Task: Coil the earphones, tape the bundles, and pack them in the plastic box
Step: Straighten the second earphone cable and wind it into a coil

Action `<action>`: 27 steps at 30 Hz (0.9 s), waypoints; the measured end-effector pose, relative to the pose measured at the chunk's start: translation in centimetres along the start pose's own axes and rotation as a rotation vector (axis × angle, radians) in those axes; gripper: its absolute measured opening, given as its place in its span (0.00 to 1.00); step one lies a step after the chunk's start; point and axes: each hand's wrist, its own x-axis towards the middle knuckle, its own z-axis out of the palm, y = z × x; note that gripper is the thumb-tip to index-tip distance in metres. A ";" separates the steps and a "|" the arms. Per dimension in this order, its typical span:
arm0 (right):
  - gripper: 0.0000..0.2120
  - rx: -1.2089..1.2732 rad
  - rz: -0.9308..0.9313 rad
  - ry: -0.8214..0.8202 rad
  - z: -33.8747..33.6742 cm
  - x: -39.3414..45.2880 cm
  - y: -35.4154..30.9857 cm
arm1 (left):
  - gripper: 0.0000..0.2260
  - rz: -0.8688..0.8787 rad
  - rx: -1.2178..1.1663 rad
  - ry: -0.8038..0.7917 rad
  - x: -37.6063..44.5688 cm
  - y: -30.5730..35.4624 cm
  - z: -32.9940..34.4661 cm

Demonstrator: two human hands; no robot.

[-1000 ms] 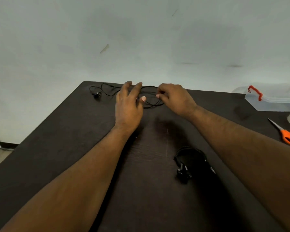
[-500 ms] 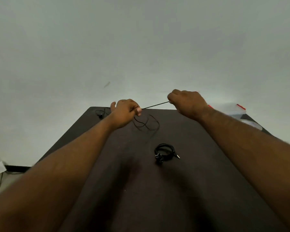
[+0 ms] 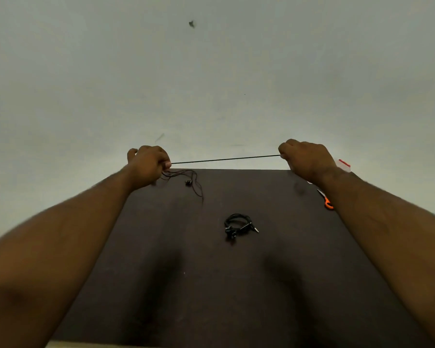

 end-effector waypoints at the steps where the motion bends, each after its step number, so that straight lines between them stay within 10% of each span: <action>1: 0.07 0.007 0.001 -0.001 0.1 0.0 -0.1 | 0.15 -0.002 0.002 0.002 -0.1 -0.1 0.1; 12: 0.05 0.046 0.067 -0.037 2.0 -0.1 -0.4 | 0.14 -0.054 -0.024 0.009 0.2 0.0 0.8; 17: 0.07 0.173 0.201 -0.142 4.6 -1.4 -0.2 | 0.12 -0.132 -0.633 -0.145 -0.2 2.7 0.9; 23: 0.08 0.310 0.340 -0.257 7.4 -3.2 -0.9 | 0.12 -0.145 -0.709 -0.033 -0.2 5.0 2.5; 27: 0.24 0.479 0.402 -0.386 6.2 -2.6 -2.6 | 0.11 -0.095 -0.663 -0.112 -0.2 6.5 3.0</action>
